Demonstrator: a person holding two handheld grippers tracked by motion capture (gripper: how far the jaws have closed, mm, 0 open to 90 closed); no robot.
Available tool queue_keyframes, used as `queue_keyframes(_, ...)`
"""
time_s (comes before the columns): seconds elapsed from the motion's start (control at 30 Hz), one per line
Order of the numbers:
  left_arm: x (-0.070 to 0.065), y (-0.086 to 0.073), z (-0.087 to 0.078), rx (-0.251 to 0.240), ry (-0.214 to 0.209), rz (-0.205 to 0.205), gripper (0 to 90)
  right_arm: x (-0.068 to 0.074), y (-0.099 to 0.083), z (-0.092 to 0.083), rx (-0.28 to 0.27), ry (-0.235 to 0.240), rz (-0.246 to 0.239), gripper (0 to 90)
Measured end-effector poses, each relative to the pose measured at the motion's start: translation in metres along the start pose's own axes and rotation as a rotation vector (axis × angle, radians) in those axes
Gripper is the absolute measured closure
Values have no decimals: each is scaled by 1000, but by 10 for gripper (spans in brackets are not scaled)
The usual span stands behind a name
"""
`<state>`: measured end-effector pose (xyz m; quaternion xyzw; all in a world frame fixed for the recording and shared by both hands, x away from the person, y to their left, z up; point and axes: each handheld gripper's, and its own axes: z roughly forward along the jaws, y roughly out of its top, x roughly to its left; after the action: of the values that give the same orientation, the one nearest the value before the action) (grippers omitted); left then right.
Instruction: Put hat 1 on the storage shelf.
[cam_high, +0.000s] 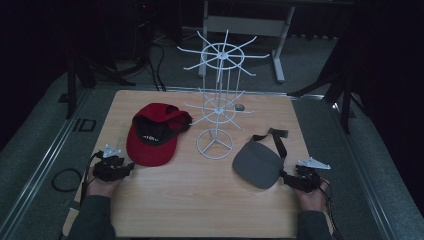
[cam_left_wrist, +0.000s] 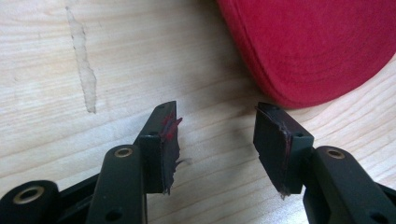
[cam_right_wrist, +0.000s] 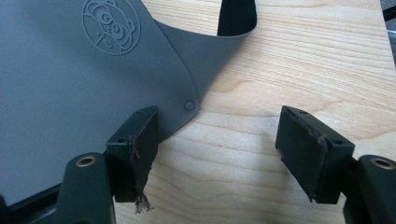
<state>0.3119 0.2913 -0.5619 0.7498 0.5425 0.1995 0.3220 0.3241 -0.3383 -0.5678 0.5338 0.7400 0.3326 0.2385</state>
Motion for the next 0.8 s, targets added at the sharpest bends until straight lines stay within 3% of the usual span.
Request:
queue_keyframes(0.37, 12, 10, -16, -42, -29, -7, 485, 0, 0, 0, 0, 1, 1, 298)
queue_keyframes(0.6, 15, 10, -27, -87, -94, -22, 472, 0, 0, 0, -1, 2, 1, 297)
queue_keyframes(0.8, 17, 26, -27, -84, -117, -3, 473, 0, 0, 0, 0, 1, 1, 297)
